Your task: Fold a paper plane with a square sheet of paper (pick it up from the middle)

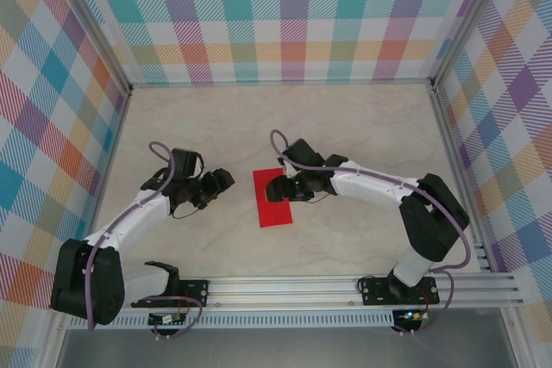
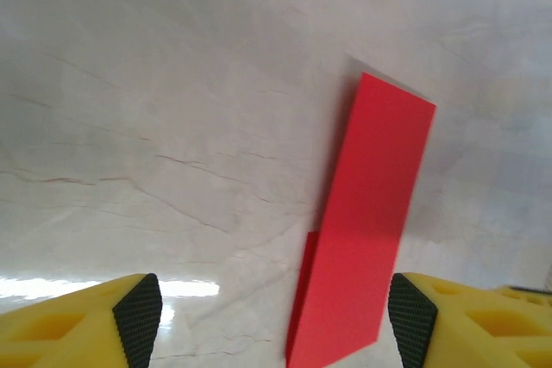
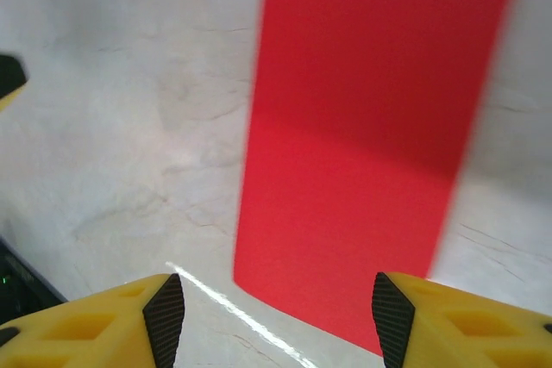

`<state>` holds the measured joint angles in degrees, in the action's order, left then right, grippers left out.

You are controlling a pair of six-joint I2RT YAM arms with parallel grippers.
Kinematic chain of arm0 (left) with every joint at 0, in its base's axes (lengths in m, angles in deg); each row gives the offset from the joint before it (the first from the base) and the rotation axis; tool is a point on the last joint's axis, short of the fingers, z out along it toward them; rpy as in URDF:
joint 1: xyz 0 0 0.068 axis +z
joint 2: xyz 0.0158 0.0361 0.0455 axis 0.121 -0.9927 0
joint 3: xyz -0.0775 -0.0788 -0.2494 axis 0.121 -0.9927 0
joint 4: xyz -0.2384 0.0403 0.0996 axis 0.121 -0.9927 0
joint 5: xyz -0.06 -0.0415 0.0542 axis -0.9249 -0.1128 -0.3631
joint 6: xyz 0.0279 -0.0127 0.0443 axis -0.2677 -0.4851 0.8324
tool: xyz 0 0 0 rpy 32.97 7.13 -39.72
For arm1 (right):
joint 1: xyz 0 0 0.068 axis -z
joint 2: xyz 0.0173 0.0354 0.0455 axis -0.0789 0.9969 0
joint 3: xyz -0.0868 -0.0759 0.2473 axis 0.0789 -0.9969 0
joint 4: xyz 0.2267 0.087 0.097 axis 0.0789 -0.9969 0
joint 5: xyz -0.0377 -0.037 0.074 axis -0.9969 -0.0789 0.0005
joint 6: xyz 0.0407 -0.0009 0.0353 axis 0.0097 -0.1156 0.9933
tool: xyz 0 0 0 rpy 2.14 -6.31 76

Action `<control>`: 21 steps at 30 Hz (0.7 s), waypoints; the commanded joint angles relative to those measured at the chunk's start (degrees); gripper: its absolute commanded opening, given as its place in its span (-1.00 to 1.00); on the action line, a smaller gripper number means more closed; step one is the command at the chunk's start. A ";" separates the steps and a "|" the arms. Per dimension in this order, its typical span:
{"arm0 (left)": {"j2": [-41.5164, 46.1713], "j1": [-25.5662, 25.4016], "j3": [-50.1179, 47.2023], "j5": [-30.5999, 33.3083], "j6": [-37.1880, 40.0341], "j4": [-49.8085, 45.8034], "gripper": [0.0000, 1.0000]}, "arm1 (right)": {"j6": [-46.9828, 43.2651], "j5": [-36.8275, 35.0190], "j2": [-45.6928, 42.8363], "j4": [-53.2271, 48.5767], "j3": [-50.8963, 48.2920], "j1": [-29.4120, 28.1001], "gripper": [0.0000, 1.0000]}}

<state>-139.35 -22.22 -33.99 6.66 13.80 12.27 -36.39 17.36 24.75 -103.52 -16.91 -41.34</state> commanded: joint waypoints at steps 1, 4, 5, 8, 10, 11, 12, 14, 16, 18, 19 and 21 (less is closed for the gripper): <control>-1.34 -3.60 0.91 -3.43 -1.08 5.09 0.33 | 11.21 0.29 -1.62 -1.21 -3.80 0.33 0.25; -4.03 -6.81 1.92 -4.30 -2.12 8.05 0.18 | 15.05 2.08 -2.46 -0.76 -6.53 1.08 0.24; -5.12 -7.76 2.26 -4.48 -2.47 9.07 0.14 | 16.13 2.78 -2.73 0.18 -7.62 1.28 0.23; -9.11 -10.67 3.47 -4.84 -3.55 11.91 0.02 | 18.70 5.30 -2.96 3.47 -10.44 1.84 0.22; -12.05 -12.10 4.32 -5.19 -4.15 13.32 -0.03 | 19.16 6.55 -2.27 4.22 -10.80 1.92 0.21; -13.18 -12.51 4.60 -5.45 -4.50 14.03 -0.06 | 19.05 7.20 -1.94 4.56 -10.80 1.92 0.21; -14.38 -12.91 4.87 -5.97 -4.83 15.10 -0.08 | 19.05 7.62 -1.61 4.57 -10.80 1.90 0.20; -16.39 -13.62 5.59 -6.34 -5.44 16.31 -0.12 | 19.03 7.93 -1.36 4.66 -10.87 1.92 0.20; -18.36 -14.06 6.66 -6.14 -5.51 16.27 -0.16 | 18.72 7.80 -1.34 4.57 -10.89 1.92 0.20; -19.88 -14.18 7.38 -5.25 -5.61 15.84 -0.22 | 18.50 7.59 -1.25 4.35 -10.65 1.92 0.20; -20.55 -14.18 7.71 -4.46 -5.46 15.42 -0.24 | 18.49 7.58 -1.17 4.46 -10.80 1.92 0.20; -21.87 -14.24 8.45 -2.60 -4.95 14.19 -0.26 | 18.50 7.60 -0.96 4.43 -10.85 1.92 0.20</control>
<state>-159.70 -35.81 -27.58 2.31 8.66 26.47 -18.44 23.87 23.66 -99.94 -27.69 -39.70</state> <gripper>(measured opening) 0.375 0.601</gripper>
